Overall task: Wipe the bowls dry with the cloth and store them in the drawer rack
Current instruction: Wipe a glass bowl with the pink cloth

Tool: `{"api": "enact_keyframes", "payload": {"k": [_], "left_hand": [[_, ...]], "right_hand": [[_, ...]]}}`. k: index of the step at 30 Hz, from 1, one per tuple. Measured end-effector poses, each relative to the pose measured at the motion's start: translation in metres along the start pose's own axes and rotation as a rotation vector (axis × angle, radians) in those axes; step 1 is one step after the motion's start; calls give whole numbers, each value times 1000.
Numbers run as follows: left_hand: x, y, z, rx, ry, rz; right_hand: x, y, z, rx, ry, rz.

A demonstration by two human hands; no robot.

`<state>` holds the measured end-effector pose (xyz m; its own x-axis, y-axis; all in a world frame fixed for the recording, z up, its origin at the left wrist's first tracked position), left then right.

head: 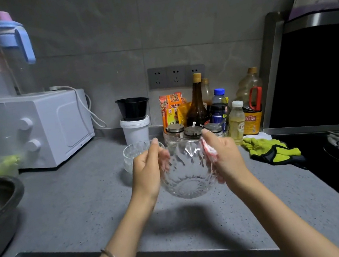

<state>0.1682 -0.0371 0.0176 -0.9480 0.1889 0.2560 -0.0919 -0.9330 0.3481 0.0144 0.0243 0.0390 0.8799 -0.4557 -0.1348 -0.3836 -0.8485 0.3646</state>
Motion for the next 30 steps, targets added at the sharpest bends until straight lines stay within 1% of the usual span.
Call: {"api": "enact_keyframes", "payload": {"k": [3, 4, 5, 7, 9, 10, 12, 14, 16, 18, 19, 20, 21, 22, 24, 26, 28, 29, 30], "left_hand": [[12, -8, 17, 233, 218, -162], [17, -12, 19, 301, 295, -203], [19, -13, 19, 349, 340, -208], [17, -13, 18, 393, 337, -163], [11, -12, 13, 348, 240, -97], [7, -11, 7, 272, 129, -55], [-1, -9, -6, 49, -106, 76], [-6, -8, -15, -101, -254, 198], [-6, -6, -14, -112, -251, 227], [-2, -4, -6, -41, -140, 183], [2, -6, -2, -8, -75, 151], [4, -7, -1, 9, -34, 129], [5, -9, -2, 10, -27, 119], [6, -10, -4, -10, -52, 117], [6, -12, -9, -73, -162, 142], [5, -13, -15, -120, -280, 192], [4, -15, -19, -148, -356, 212], [5, -15, -19, -162, -380, 202], [6, -15, -20, -175, -400, 186]], "right_hand": [[8, 1, -13, -163, -151, -54], [11, 1, -14, -197, -169, -66], [14, -1, -14, -220, -160, -67], [16, -7, -11, -234, -97, -38], [17, -14, -5, -246, 9, -11], [19, -18, -1, -272, 30, 2], [23, -28, 8, -374, -62, 48], [30, -40, 15, -497, -235, 86], [41, -52, 17, -587, -432, 102], [47, -59, 11, -731, -663, 155], [48, -59, 5, -801, -740, 181], [46, -55, -2, -824, -764, 203], [42, -48, -7, -797, -737, 217], [37, -40, -9, -734, -659, 224], [27, -26, -7, -565, -388, 199], [21, -17, 3, -343, -24, 154], [18, -14, 21, -49, 301, 161], [18, -15, 30, 80, 399, 171], [18, -16, 37, 164, 437, 182]]}}
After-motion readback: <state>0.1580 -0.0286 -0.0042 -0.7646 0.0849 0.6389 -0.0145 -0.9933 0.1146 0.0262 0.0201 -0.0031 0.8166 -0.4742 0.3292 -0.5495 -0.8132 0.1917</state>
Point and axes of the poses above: each hand's wrist, its own y-axis towards the middle knuckle, its own x-axis out of the palm, z = x × y, the point moved 6 cm from there along y, towards the middle knuckle, and after that the axes turned 6 degrees about -y, right-handed, at the moved point
